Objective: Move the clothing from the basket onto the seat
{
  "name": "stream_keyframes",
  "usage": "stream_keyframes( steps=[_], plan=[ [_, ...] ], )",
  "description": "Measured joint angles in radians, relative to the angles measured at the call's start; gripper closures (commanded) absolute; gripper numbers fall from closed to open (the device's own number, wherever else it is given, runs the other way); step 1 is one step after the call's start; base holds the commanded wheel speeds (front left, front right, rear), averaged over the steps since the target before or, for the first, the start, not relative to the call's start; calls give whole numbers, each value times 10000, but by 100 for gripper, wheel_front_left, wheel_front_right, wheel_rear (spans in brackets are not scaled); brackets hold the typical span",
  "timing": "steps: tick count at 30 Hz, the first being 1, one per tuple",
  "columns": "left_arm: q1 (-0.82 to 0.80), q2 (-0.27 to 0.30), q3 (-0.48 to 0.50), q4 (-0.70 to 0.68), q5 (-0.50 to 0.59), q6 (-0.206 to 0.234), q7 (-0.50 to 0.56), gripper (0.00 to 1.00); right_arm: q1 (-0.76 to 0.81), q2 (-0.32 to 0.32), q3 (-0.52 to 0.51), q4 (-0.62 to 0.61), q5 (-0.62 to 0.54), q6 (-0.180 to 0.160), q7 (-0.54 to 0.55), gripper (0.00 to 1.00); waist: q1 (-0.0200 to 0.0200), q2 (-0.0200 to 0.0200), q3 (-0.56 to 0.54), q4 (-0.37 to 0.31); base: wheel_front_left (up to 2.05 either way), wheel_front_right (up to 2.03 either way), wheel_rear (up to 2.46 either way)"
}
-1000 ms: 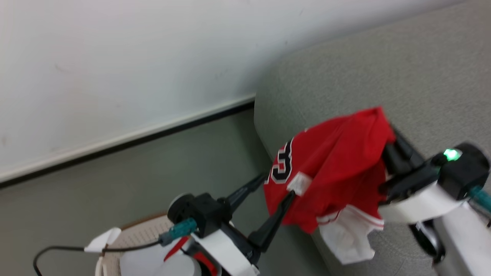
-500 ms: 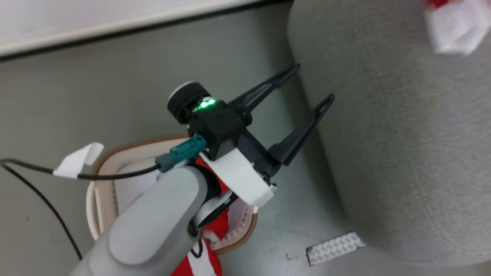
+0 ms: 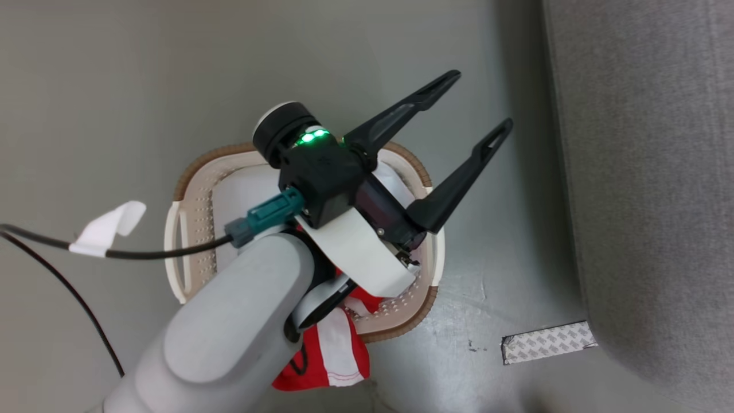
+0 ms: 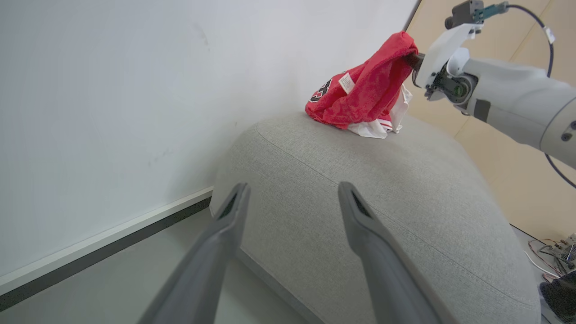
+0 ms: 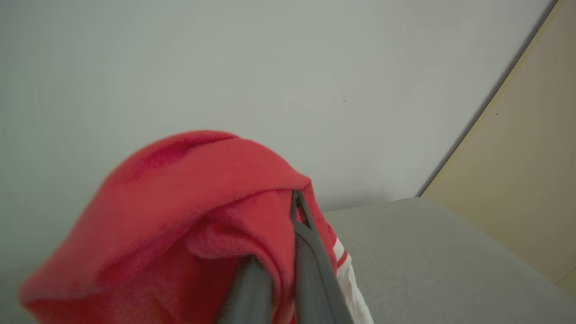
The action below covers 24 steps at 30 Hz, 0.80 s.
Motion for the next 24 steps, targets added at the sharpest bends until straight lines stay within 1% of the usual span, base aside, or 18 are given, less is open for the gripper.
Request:
stream_keyframes(
  steps=[3,5,6,7,8,9,10,12,15,18,21,24],
  plan=[
    [153,4,121,46,-151,100,-94,0,899,863,-809,378,-803,2,-81,100,1,0,69,93,0,0,0],
    [308,102,173,92,-174,128,-113,0,1236,1308,-1223,309,-1360,2,-29,100,0,0,-5,99,0,0,0],
    [390,144,176,121,-240,130,-180,0,1335,1480,-1383,184,-1532,0,4,97,-1,0,-60,101,0,0,0],
    [477,167,186,142,-274,176,-188,0,1431,1657,-1461,82,-1661,0,0,69,-2,0,-126,104,0,0,0],
    [565,198,211,153,-324,205,-211,0,1555,1852,-1515,-23,-1730,0,-71,51,-1,0,-200,105,0,0,0],
    [658,236,274,159,-359,242,-270,0,1689,2046,-1523,-153,-1837,2,-117,11,-1,0,-286,102,0,0,0],
    [741,280,336,157,-387,299,-320,0,1764,2140,-1482,-205,-1956,2,-79,0,-1,0,-380,94,0,0,0],
    [959,420,476,224,-468,360,-445,0,1914,2220,-1174,-288,-2019,0,-163,0,-2,0,-608,63,0,0,0],
    [1411,612,606,414,-683,468,-579,0,2566,2418,-520,-163,-1714,2,-353,0,-3,0,-1046,-7,0,0,0],
    [1909,838,782,658,-830,579,-779,0,3337,2382,-73,-209,-1350,0,-826,0,-4,1,-1577,-87,0,0,0],
    [2475,988,986,872,-984,838,-1043,0,4157,2474,418,-449,-759,2,-1220,0,-4,1,-2183,-151,0,0,0],
    [3106,1122,1285,1112,-1124,1135,-1267,0,4988,2625,959,-982,-150,0,-1526,0,-5,1,-2819,-199,0,0,0]
  ],
)
